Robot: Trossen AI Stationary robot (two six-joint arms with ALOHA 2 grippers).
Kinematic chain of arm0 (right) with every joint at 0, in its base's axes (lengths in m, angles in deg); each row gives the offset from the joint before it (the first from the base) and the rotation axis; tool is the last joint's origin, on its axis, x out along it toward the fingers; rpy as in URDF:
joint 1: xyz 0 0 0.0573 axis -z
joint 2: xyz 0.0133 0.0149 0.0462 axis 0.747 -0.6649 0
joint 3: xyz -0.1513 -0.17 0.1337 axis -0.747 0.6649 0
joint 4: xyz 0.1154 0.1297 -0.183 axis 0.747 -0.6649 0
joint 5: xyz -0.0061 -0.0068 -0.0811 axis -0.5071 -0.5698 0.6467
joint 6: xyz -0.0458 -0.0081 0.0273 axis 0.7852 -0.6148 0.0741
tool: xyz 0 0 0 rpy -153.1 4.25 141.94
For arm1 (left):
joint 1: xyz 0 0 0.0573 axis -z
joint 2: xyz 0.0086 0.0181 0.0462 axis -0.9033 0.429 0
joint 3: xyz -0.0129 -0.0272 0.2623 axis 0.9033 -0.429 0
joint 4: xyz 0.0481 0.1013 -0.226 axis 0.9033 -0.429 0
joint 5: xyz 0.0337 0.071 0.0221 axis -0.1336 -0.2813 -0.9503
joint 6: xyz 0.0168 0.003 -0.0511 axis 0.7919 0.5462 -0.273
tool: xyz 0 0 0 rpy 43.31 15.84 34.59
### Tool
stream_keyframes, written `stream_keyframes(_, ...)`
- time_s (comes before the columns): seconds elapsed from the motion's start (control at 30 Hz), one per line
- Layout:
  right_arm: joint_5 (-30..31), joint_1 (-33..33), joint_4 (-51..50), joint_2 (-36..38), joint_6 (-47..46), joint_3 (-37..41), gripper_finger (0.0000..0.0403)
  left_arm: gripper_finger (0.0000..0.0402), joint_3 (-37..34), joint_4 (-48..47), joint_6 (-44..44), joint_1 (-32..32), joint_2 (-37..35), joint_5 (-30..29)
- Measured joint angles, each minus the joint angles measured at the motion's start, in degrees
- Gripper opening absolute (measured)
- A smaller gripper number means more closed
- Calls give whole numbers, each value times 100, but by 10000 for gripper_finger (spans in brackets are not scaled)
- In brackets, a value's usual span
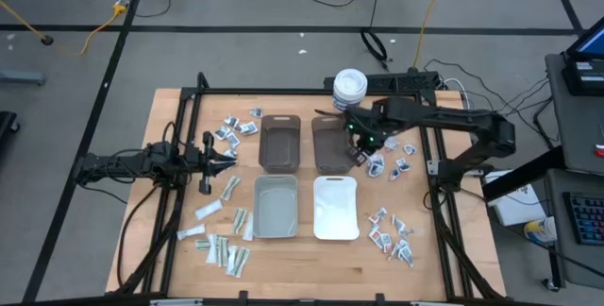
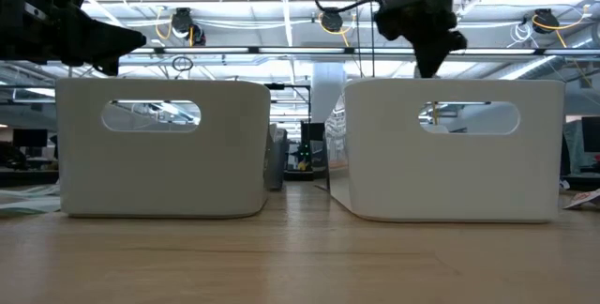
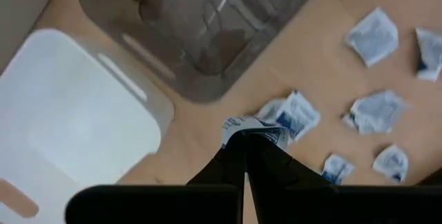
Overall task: Pick & Place First Aid Supplies
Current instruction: Put the blue pad into the right black bin
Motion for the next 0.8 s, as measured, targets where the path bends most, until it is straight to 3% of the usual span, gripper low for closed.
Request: stream_keyframes(0.8,-163,602,-141,-1735,838,-2110,0,47,0,0,0,1,0,0)
